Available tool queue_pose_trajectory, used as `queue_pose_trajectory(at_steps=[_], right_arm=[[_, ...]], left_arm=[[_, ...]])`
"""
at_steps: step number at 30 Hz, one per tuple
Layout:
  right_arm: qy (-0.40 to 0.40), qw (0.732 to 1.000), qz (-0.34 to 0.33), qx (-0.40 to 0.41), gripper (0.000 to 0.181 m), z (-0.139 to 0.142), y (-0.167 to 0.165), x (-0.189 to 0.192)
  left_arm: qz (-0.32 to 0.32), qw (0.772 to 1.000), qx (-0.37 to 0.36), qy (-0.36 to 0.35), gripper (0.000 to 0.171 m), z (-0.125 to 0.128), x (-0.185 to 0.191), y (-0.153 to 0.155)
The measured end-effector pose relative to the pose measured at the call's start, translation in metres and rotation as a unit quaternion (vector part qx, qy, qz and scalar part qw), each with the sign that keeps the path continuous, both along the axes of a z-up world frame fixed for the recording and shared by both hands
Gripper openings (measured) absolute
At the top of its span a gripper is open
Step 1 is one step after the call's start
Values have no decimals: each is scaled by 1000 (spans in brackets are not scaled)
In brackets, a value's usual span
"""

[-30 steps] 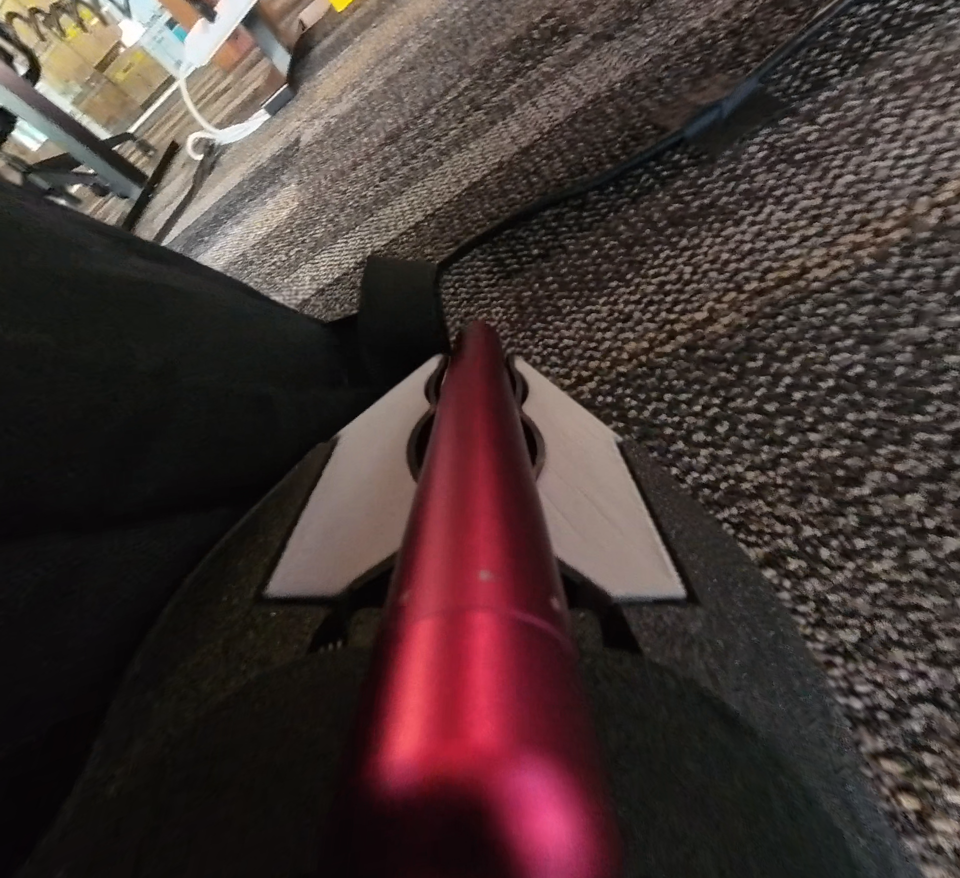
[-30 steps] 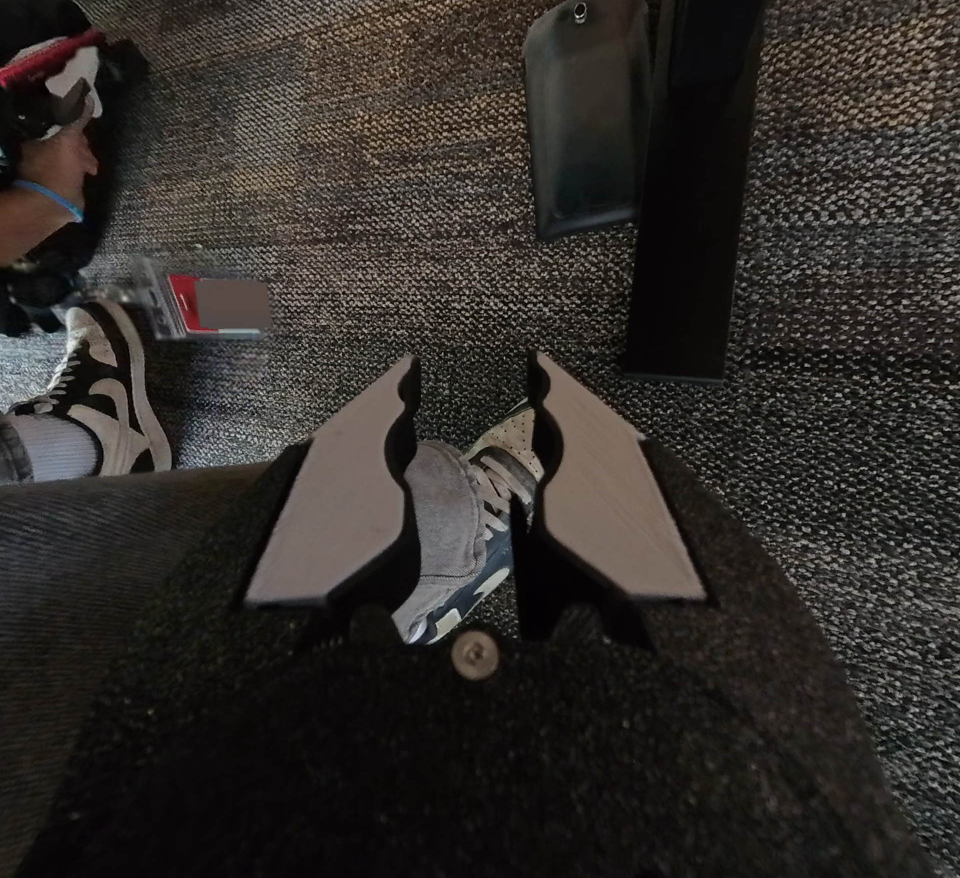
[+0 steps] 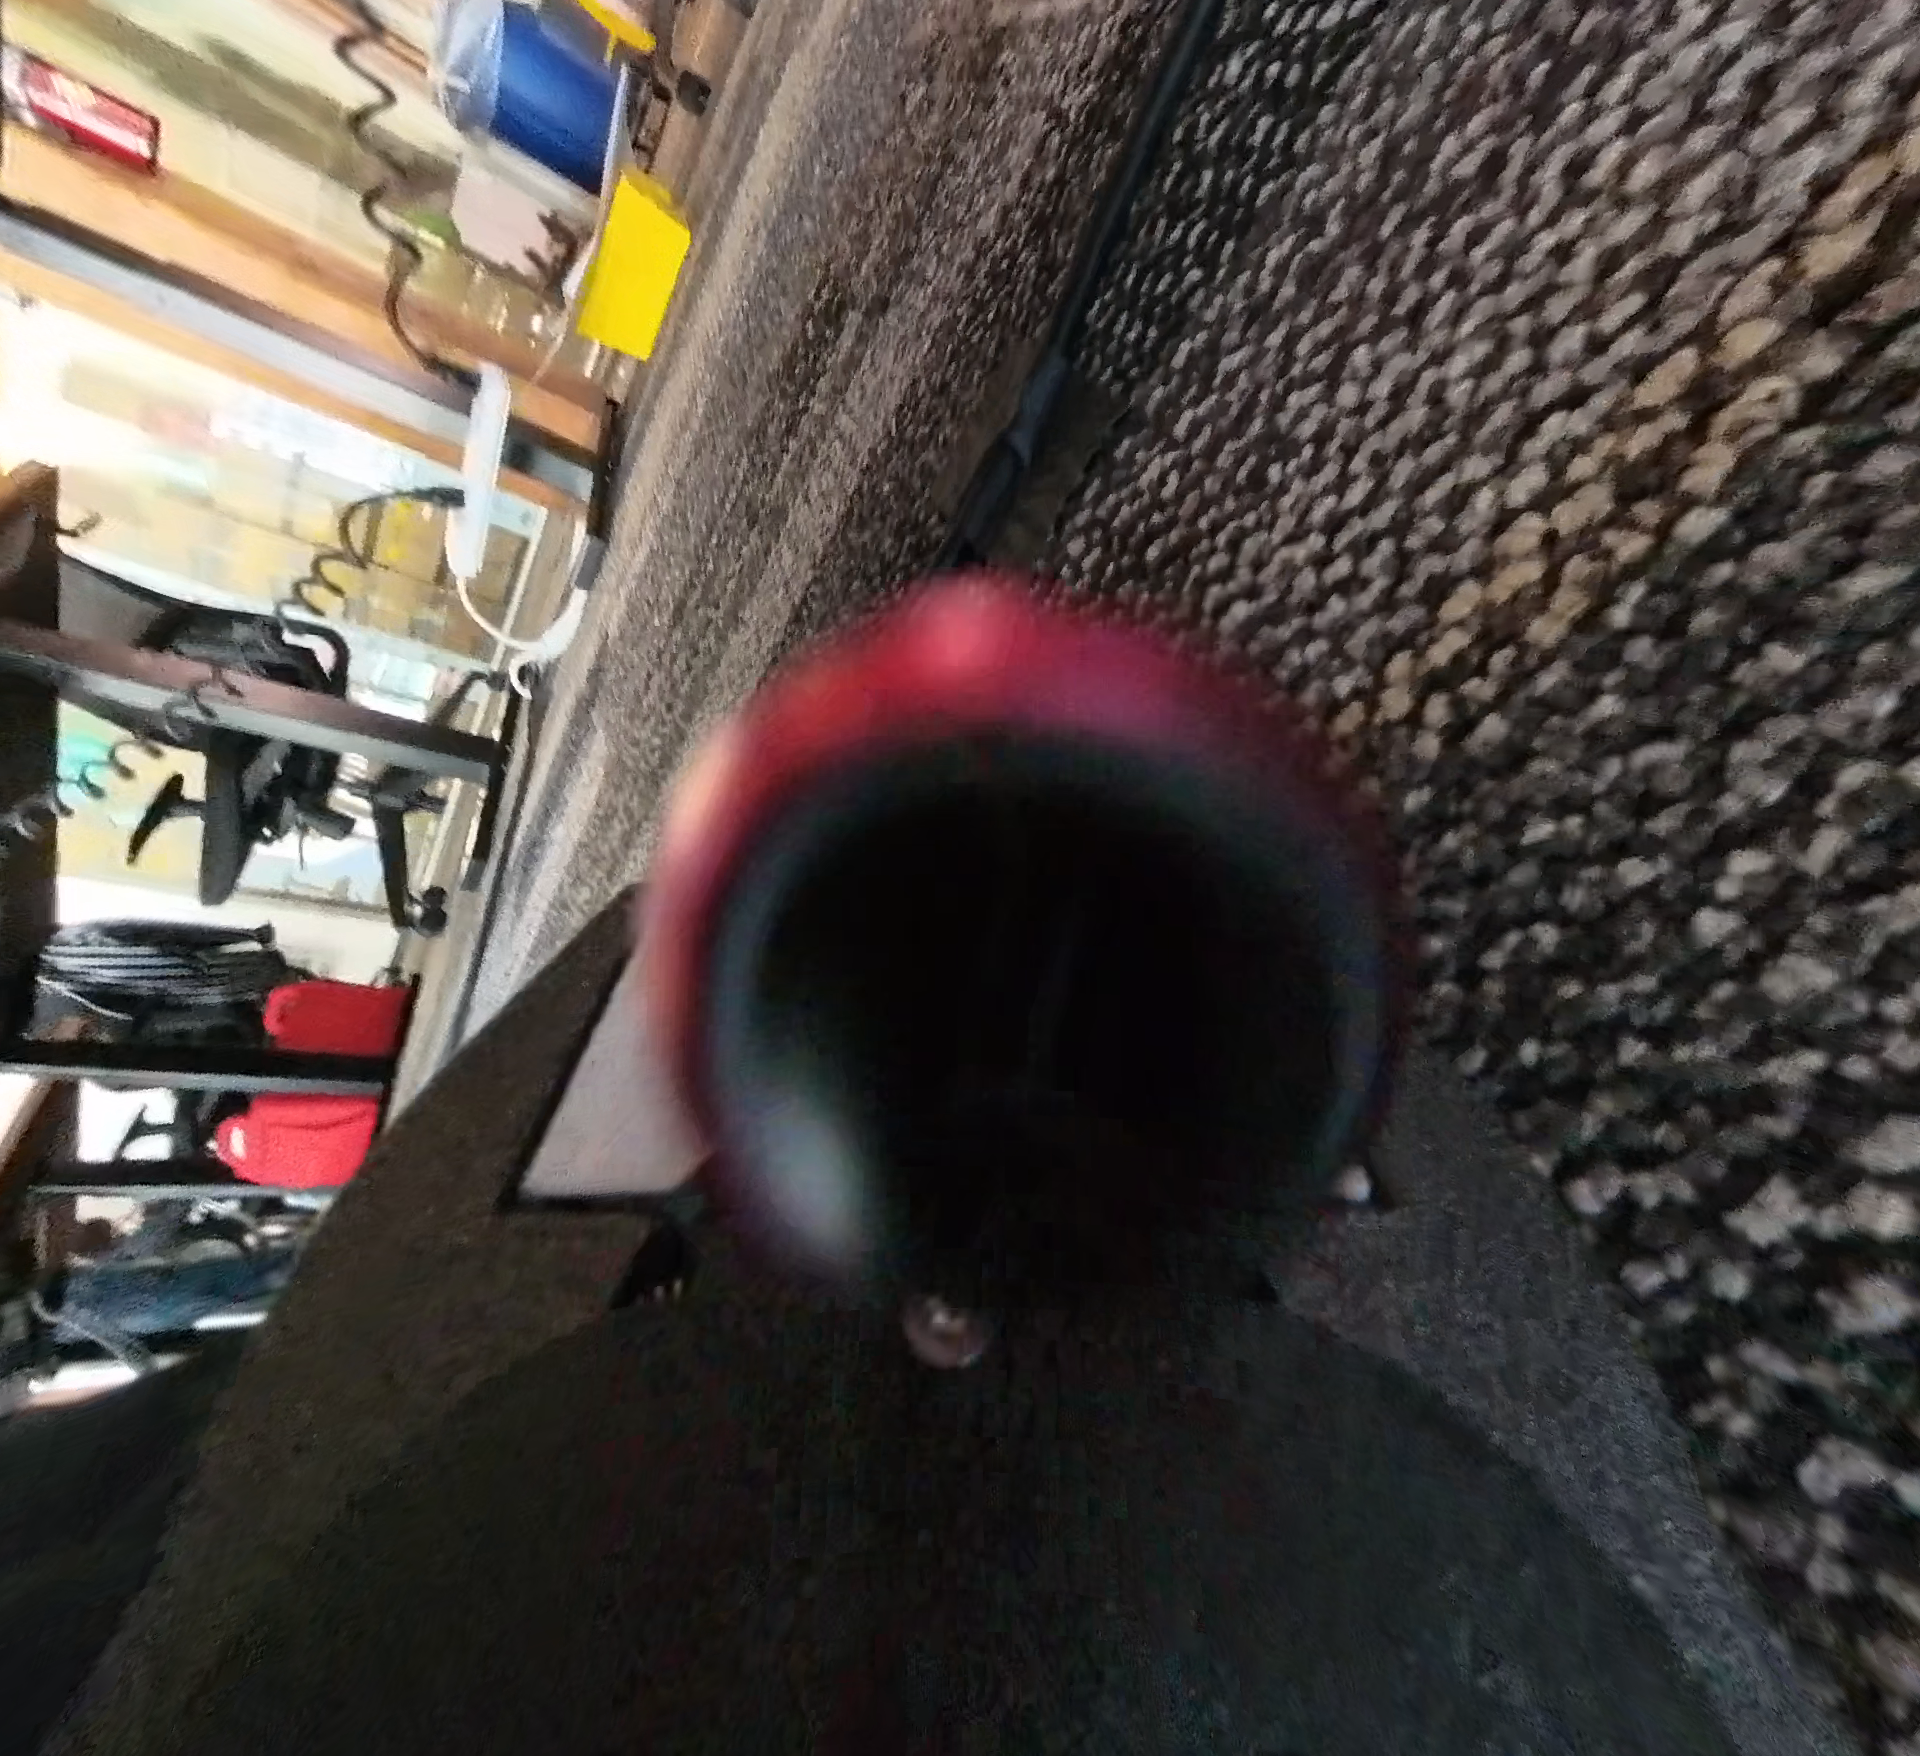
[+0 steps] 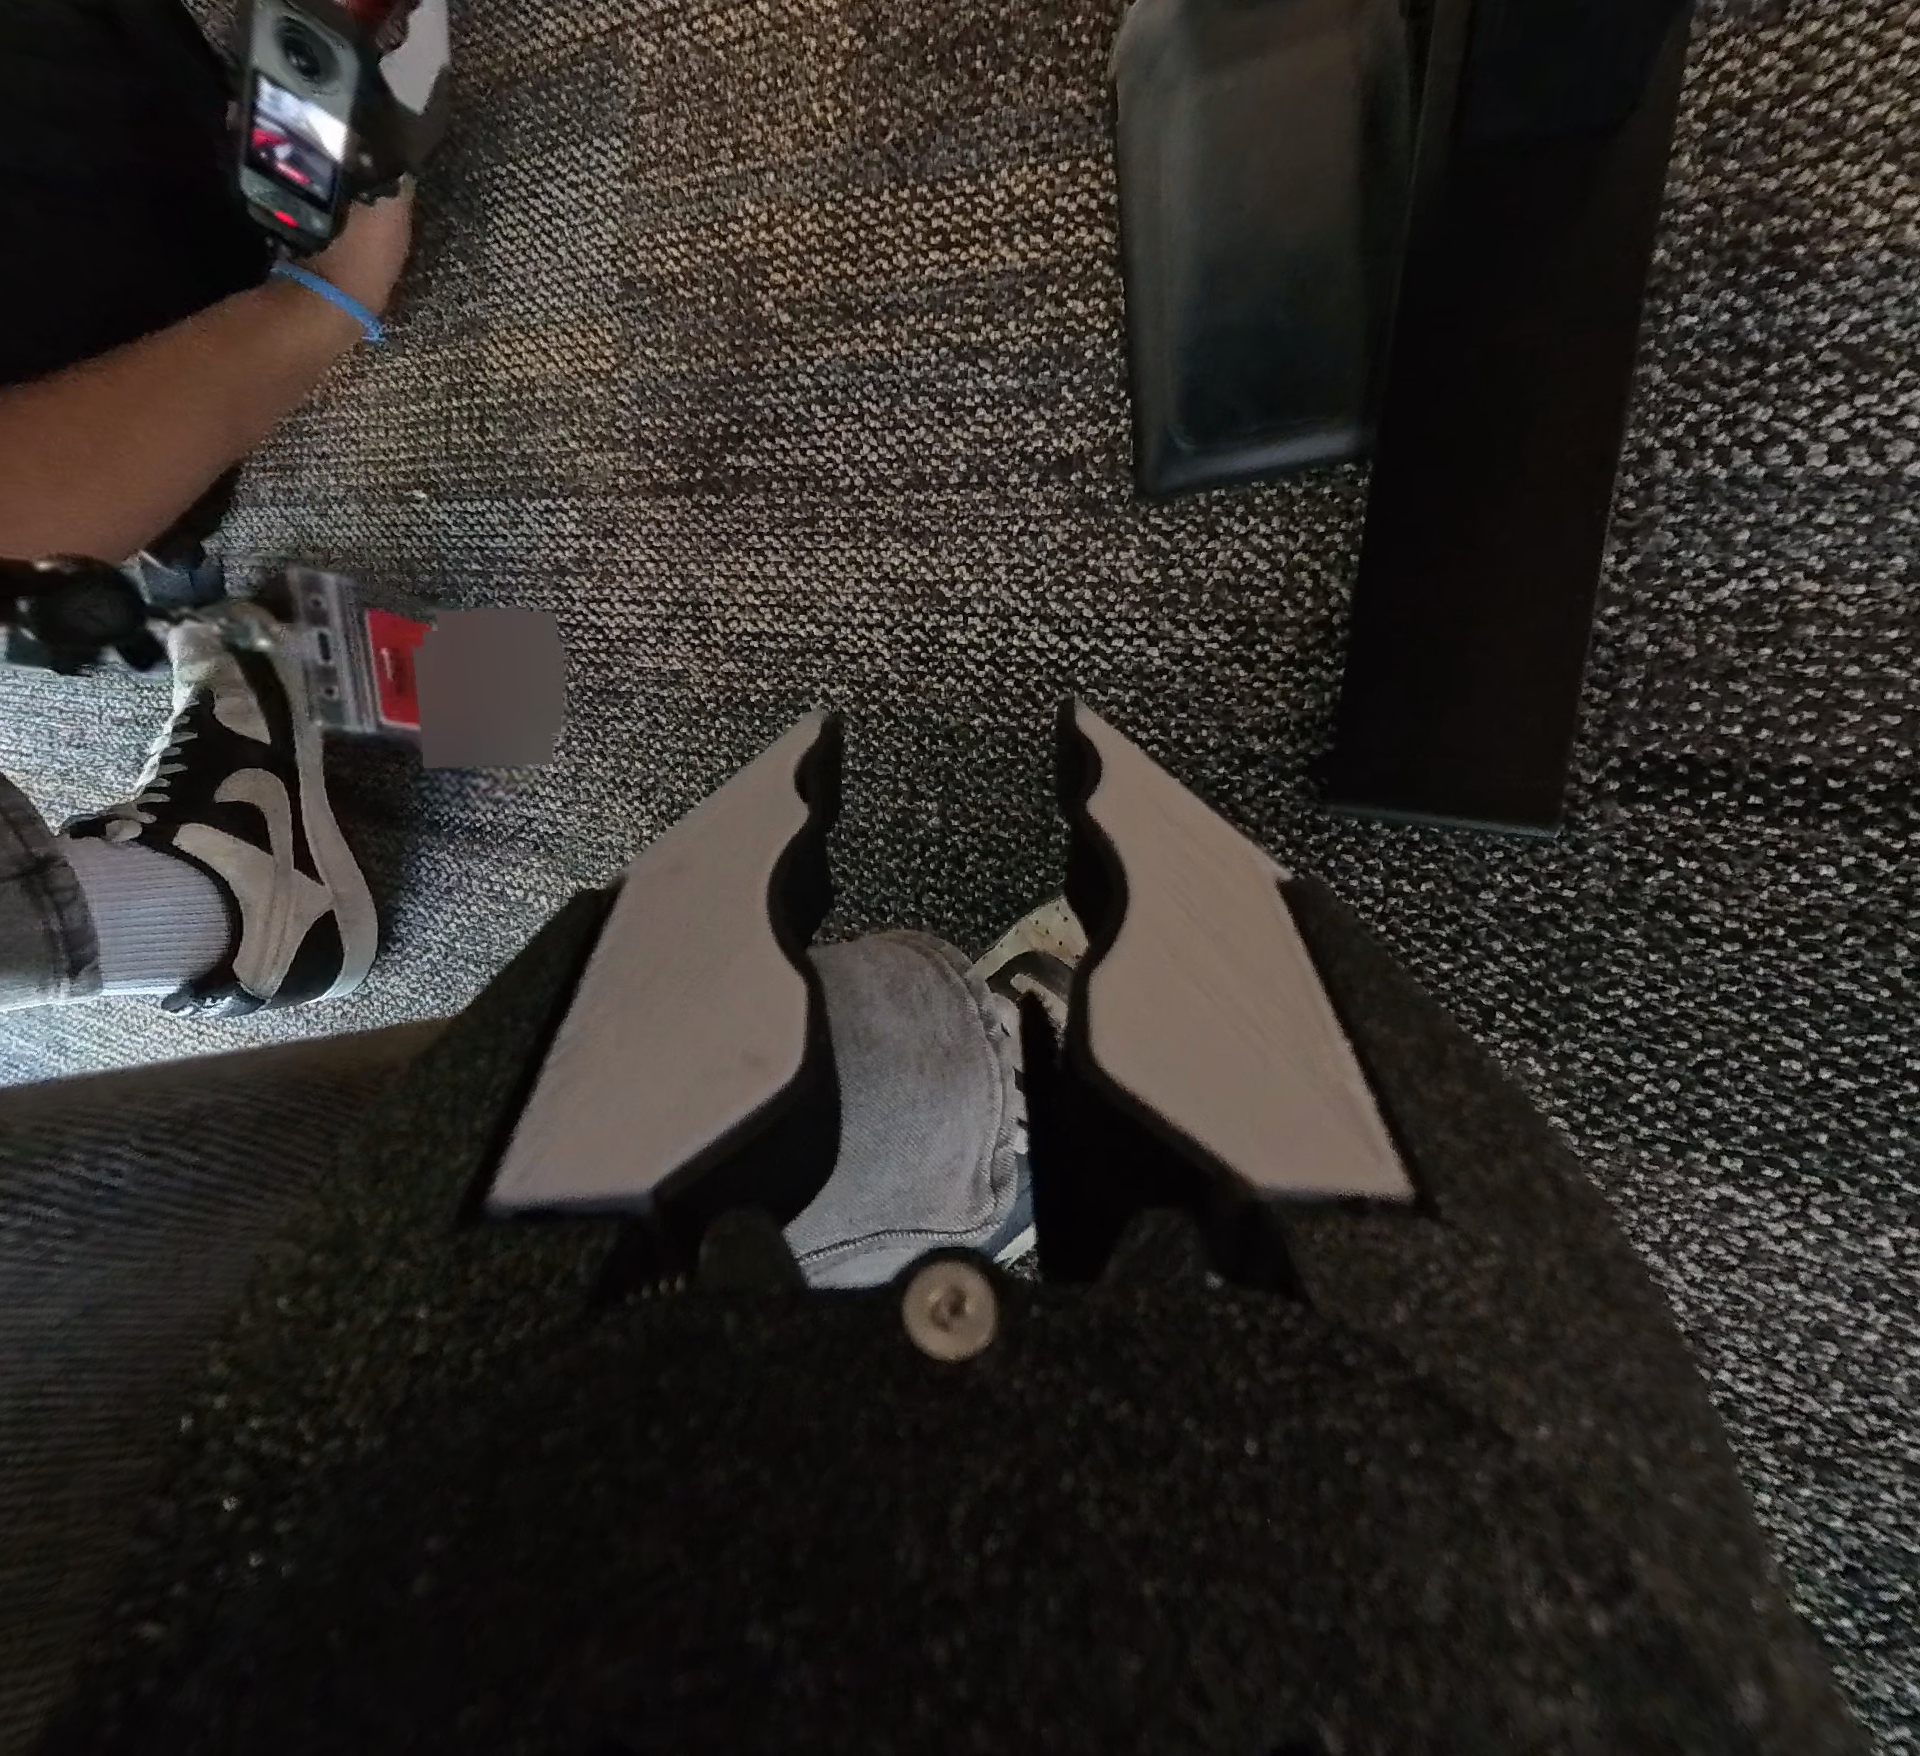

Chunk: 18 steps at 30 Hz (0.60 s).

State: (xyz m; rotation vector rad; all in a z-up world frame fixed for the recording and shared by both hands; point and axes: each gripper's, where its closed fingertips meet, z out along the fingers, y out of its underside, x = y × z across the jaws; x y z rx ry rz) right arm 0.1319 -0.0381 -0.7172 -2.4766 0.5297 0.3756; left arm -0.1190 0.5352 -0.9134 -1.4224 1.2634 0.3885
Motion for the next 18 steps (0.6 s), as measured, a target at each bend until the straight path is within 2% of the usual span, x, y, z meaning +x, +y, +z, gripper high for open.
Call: queue_pose_trajectory(at_steps=[1, 2, 8, 10, 14, 18], right_arm=[[1, 1000, 0, -2, 41, -1, -1, -1], [2, 1000, 0, -4, 41, -2, -2, -2], [7, 1000, -2, -11, 40, -4, -7, -4], [9, 1000, -5, -10, 40, -4, -7, -3], [11, 1000, -3, -8, 39, -4, -4, -3], [7, 1000, 0, -6, 39, -2, -1, -1]], left_arm=[[-4, 1000, 8, 5, 171, 0, 5, 0], [-5, 1000, 13, 2, 22, 1, 10, 1], [-24, 999, 43, -7, 21, 10, 41, 13], [-31, 998, 46, -19, 21, 16, 46, 7], [-94, 993, 69, -19, 21, 24, 51, -33], [-139, 987, 83, -9, 21, 24, 34, -75]])
